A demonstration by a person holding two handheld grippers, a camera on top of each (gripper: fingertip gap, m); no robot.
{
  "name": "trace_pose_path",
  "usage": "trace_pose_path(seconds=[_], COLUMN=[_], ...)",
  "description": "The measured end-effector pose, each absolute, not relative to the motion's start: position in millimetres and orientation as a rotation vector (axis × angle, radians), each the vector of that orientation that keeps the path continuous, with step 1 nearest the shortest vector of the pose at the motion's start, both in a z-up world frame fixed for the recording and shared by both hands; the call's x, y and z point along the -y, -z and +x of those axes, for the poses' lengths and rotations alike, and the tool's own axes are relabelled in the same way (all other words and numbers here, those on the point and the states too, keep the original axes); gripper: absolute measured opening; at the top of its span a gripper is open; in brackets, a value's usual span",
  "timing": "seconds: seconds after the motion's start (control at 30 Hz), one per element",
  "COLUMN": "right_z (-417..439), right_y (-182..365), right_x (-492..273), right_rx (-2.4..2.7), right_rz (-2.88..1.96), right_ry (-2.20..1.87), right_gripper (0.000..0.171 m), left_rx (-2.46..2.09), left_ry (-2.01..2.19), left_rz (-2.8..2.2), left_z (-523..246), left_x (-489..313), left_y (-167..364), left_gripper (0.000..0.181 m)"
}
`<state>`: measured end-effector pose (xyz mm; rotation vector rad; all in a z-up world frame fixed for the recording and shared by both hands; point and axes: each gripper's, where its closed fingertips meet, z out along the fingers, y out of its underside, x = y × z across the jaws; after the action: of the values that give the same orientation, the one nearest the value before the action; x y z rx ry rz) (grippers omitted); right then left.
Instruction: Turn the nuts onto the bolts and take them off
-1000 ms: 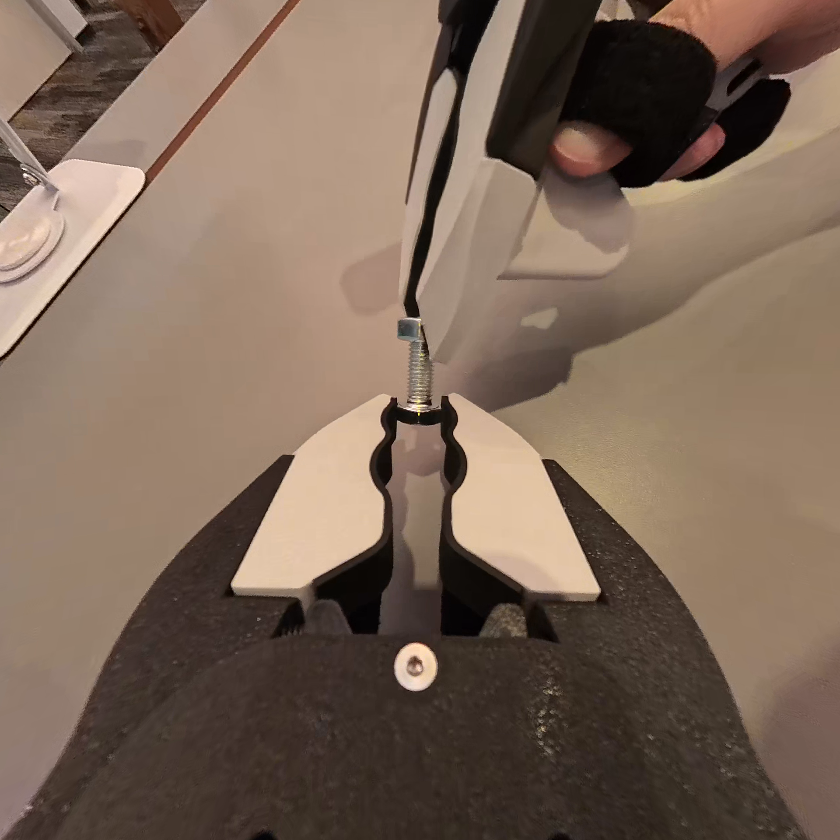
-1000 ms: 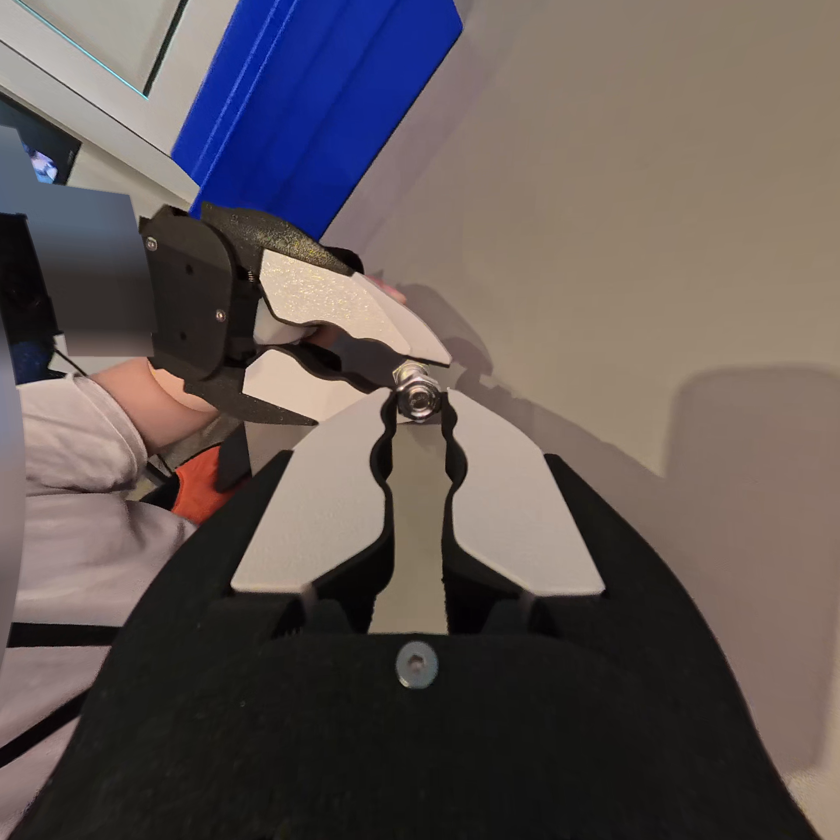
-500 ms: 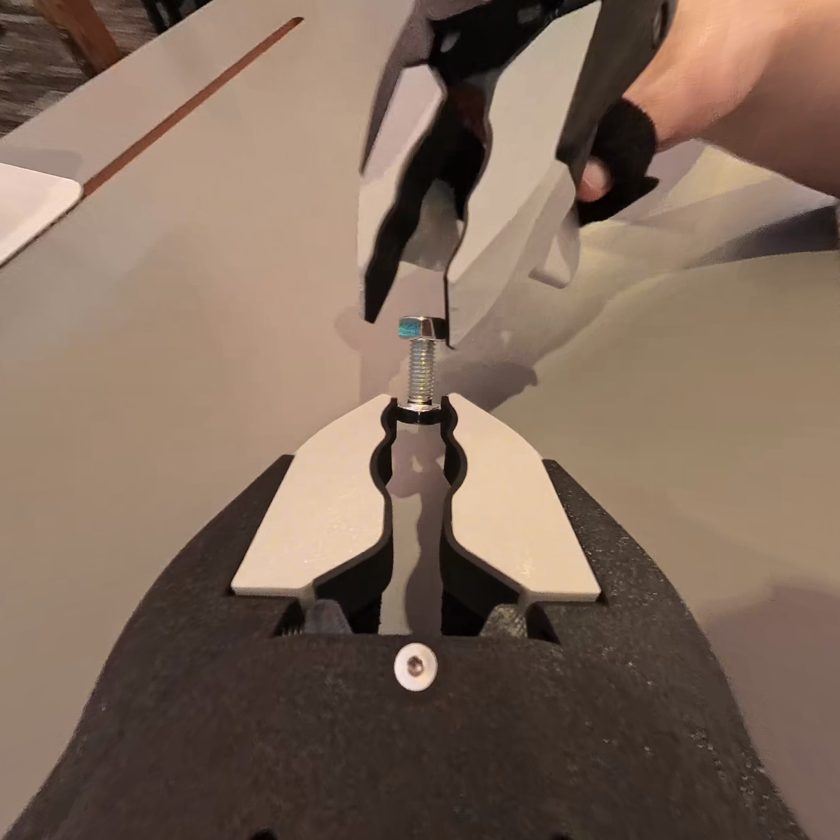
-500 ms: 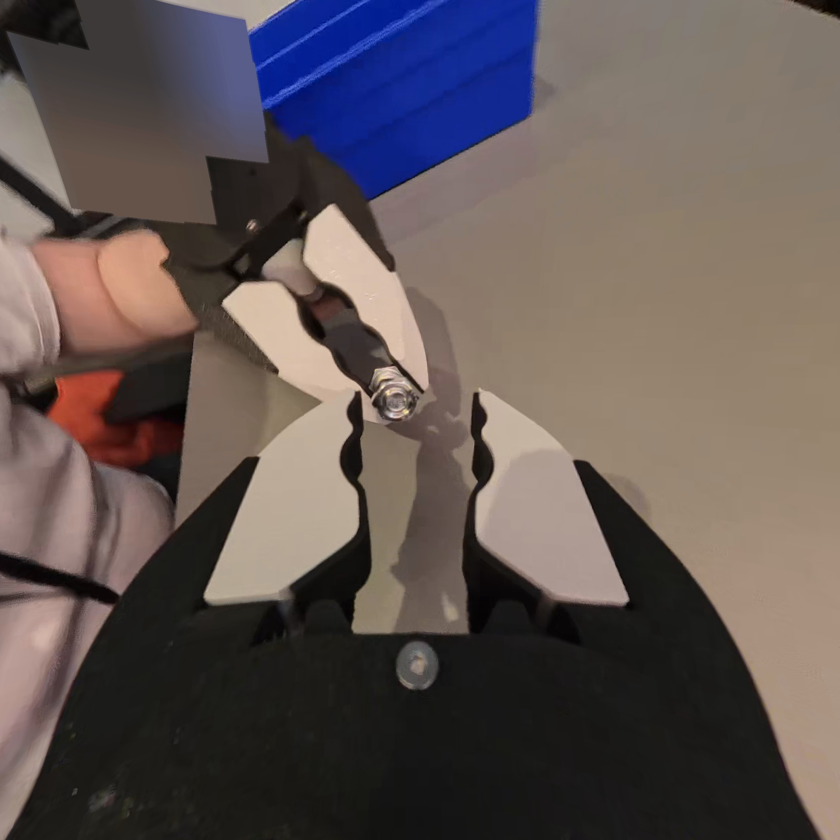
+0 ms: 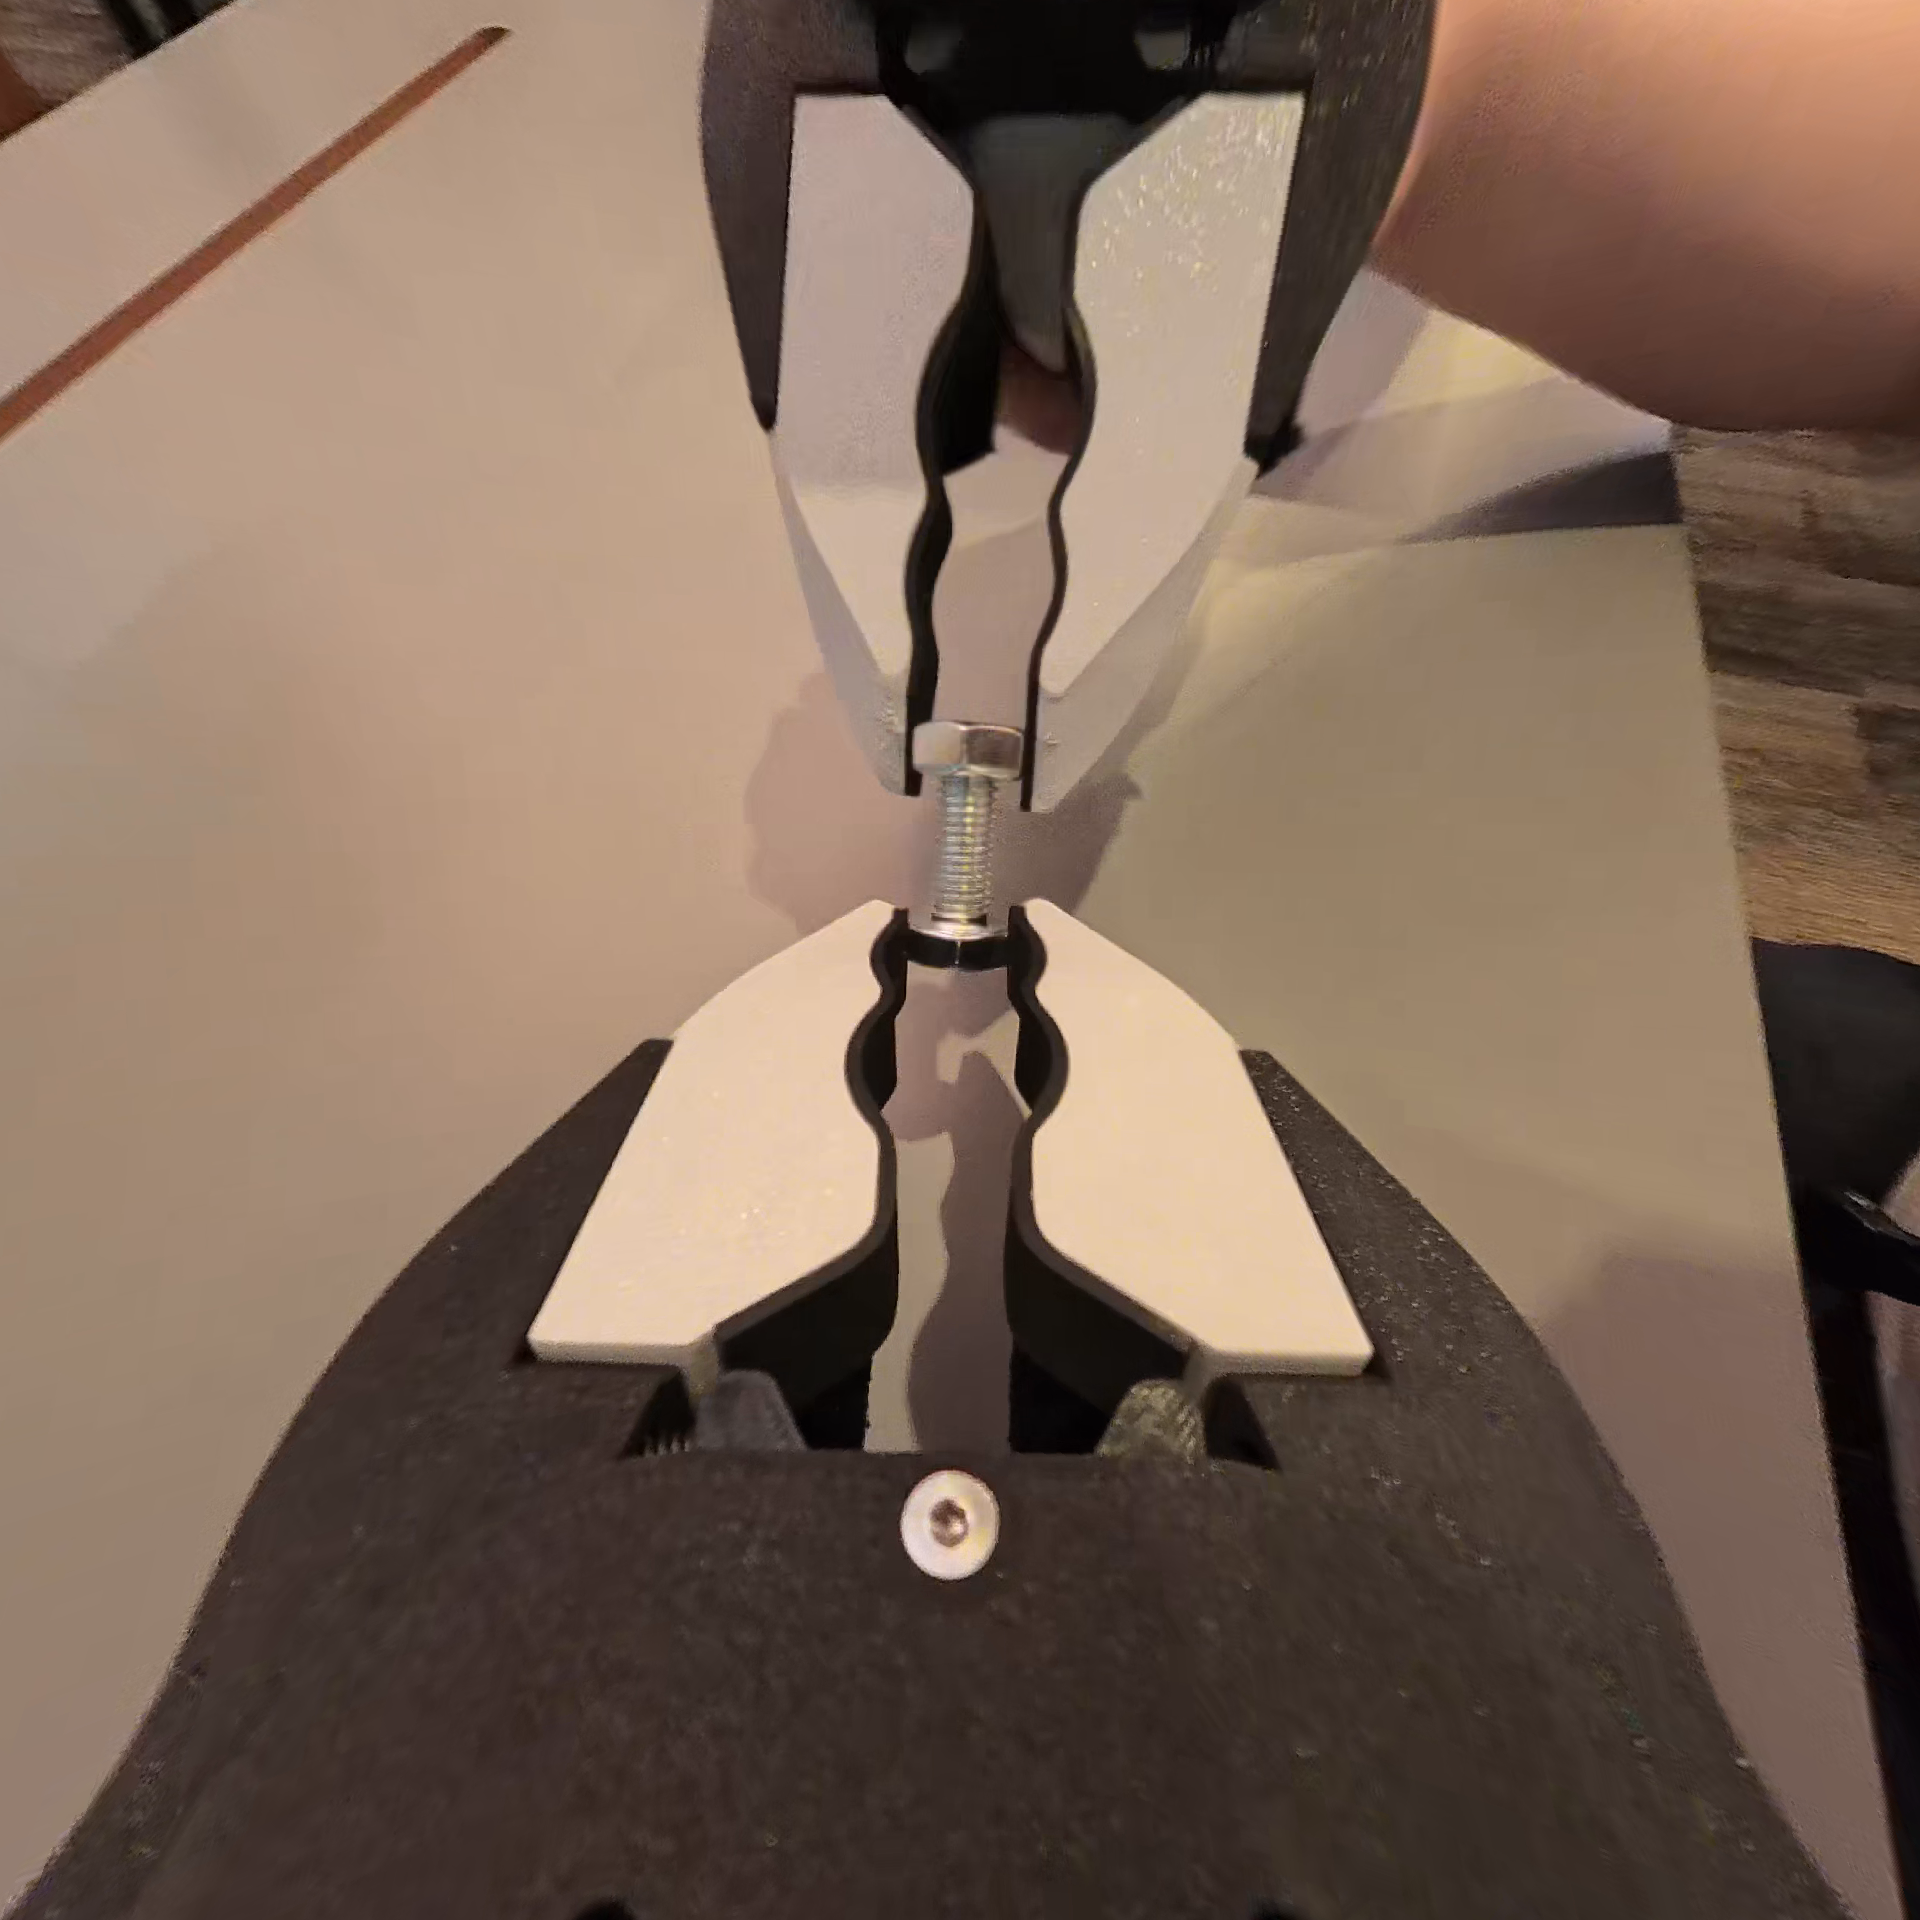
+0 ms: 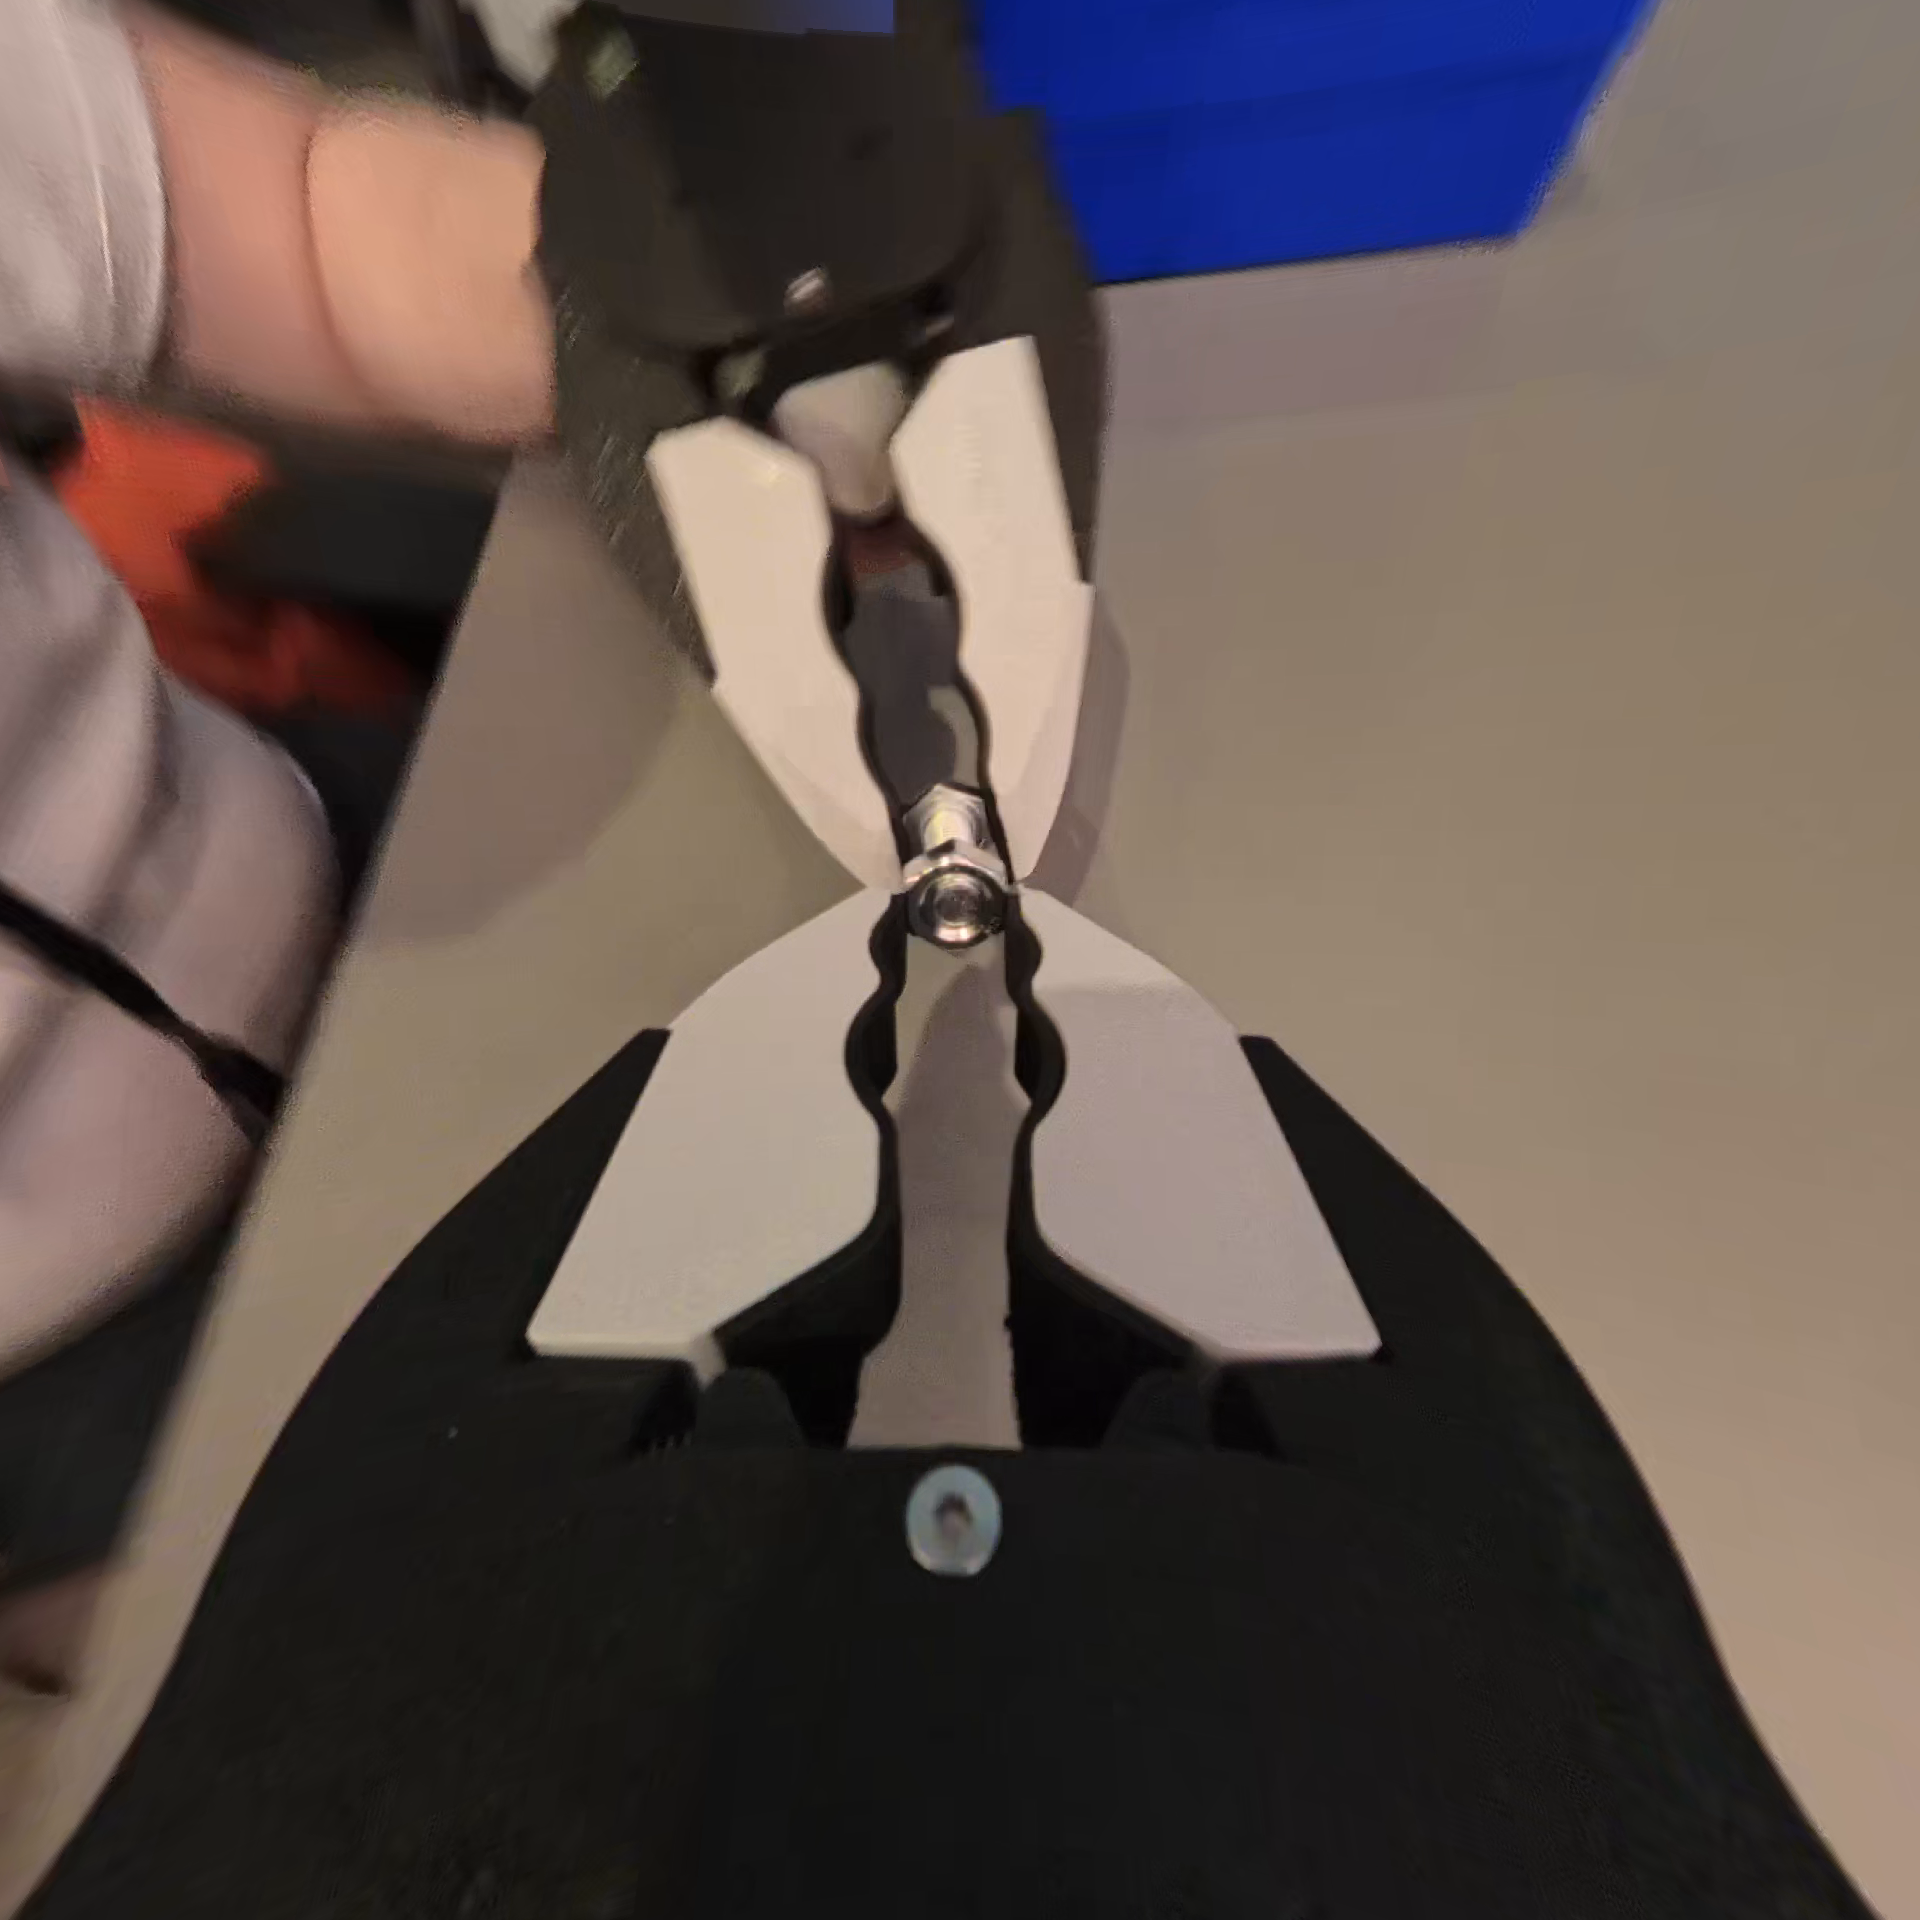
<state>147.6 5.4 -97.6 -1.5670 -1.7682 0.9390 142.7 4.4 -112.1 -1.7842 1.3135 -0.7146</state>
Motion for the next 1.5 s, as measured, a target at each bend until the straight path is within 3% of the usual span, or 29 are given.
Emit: trace_pose_path(seconds=[0.13, 0.2, 0.27, 0.4, 0.5, 0.57, 0.63, 0.9, 0.97, 1.03, 1.1, 1.17, 1.3, 1.5], right_z=[146, 143, 144, 143, 140, 139, 138, 151, 149, 148, 152, 156, 159, 154], right_y=[95, 94, 96, 92, 94, 95, 93, 94, 94, 94, 89, 82, 84, 92], right_x=[-7, -13, -23, -25, -22, -21, -20, -2, -2, -8, -16, -22, -21, -29], right_rx=[1.751, 1.577, 1.382, 1.057, 1.006, 1.037, 1.098, 1.762, 1.674, 1.499, 1.267, 0.996, 0.721, 0.505], right_rz=[-1.419, -1.607, -1.818, -2.073, -2.16, -2.151, -2.109, -1.353, -1.403, -1.576, -1.752, -1.933, -2.133, -2.208], right_ry=[-0.857, -0.981, -1.073, -1.283, -1.285, -1.259, -1.24, -0.791, -0.824, -0.892, -0.986, -1.115, -1.217, -1.232], right_gripper=[0.018, 0.045, 0.046, 0.037, 0.04, 0.023, 0.017, 0.017, 0.021, 0.05, 0.051, 0.036, 0.031, 0.04], left_rx=[-1.295, -1.262, -1.246, -1.243, -1.235, -1.23, -1.226, -1.315, -1.308, -1.304, -1.305, -1.298, -1.27, -1.236], left_ry=[0.733, 0.699, 0.63, 0.546, 0.538, 0.552, 0.574, 0.782, 0.749, 0.675, 0.617, 0.528, 0.464, 0.383], left_rz=[-1.785, -1.786, -1.785, -1.785, -1.787, -1.788, -1.787, -1.756, -1.751, -1.74, -1.719, -1.698, -1.673, -1.641], left_z=[144, 141, 138, 135, 135, 135, 135, 149, 150, 149, 149, 147, 143, 136], left_x=[-5, -11, -18, -23, -25, -24, -23, 2, 0, -4, -6, -11, -17, -21], left_y=[111, 110, 110, 114, 114, 113, 112, 111, 113, 114, 115, 115, 114, 111], left_gripper=[0.018, 0.018, 0.018, 0.018, 0.018, 0.018, 0.018, 0.018, 0.018, 0.018, 0.018, 0.018, 0.018, 0.018])
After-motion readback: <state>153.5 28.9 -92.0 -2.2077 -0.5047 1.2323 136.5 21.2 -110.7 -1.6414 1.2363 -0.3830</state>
